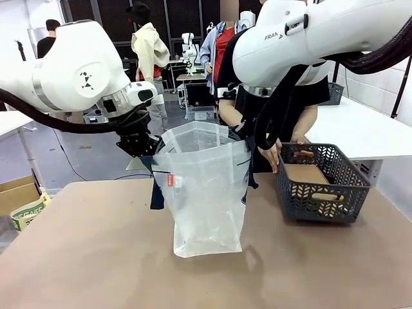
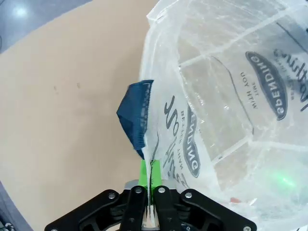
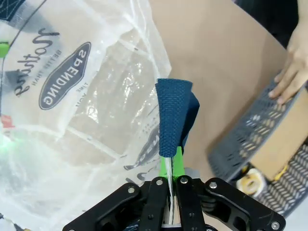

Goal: Transfer purchased items from the store into the shopping bag.
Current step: Open the Reusable shopping bag in the center of the table.

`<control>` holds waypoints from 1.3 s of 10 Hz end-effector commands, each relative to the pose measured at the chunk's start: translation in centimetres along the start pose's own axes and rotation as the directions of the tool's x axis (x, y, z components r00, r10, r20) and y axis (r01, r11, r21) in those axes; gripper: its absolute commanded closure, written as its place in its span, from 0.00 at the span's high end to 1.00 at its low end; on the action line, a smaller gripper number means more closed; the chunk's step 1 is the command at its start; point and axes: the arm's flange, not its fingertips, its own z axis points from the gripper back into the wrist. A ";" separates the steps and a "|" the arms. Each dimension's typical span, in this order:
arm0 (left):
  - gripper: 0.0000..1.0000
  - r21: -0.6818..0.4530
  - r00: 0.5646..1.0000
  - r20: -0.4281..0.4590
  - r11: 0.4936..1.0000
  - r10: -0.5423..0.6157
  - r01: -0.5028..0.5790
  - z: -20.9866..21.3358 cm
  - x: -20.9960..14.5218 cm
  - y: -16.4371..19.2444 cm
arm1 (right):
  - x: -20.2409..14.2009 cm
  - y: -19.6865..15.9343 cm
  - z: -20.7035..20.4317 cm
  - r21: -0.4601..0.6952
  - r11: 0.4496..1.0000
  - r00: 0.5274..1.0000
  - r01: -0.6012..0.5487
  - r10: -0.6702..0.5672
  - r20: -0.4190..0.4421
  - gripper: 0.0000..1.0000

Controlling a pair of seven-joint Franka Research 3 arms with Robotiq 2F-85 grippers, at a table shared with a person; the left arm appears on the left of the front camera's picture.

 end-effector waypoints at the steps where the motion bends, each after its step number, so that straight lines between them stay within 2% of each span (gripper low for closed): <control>1: 0.00 0.053 0.992 -0.056 0.992 -0.110 0.113 -0.8 0.1 0.8 | -1.2 -0.4 0.3 -0.090 0.995 0.999 -0.042 0.043 0.005 0.00; 3: 0.00 0.088 0.976 -0.115 0.977 -0.185 0.195 -1.7 0.0 1.1 | -0.9 -0.7 1.0 -0.138 0.985 0.994 -0.105 0.108 0.013 0.00; 5: 0.00 0.107 0.972 -0.123 0.971 -0.202 0.215 -1.4 0.6 1.2 | -0.5 0.2 1.0 -0.170 0.973 0.987 -0.159 0.161 0.001 0.00; 7: 0.00 0.070 0.978 -0.045 0.976 -0.203 0.206 -1.5 1.3 0.5 | -0.7 1.3 -0.2 -0.160 0.964 0.976 -0.214 0.219 0.014 0.00; 8: 0.00 0.042 0.972 -0.028 0.971 -0.235 0.236 -2.1 1.3 0.1 | -0.8 1.7 -0.9 -0.157 0.961 0.972 -0.229 0.235 0.019 0.00; 9: 0.00 0.014 0.965 -0.028 0.965 -0.260 0.261 -2.4 1.0 -0.1 | -0.9 1.8 -1.1 -0.166 0.958 0.970 -0.236 0.241 0.013 0.00; 10: 0.00 0.077 0.979 -0.058 0.977 -0.197 0.201 -1.4 1.1 0.2 | 0.2 1.9 0.3 -0.134 0.972 0.981 -0.194 0.196 0.002 0.00; 13: 0.00 0.077 0.979 -0.058 0.977 -0.197 0.201 -1.4 1.1 0.2 | 0.2 1.9 0.3 -0.134 0.972 0.981 -0.194 0.196 0.002 0.00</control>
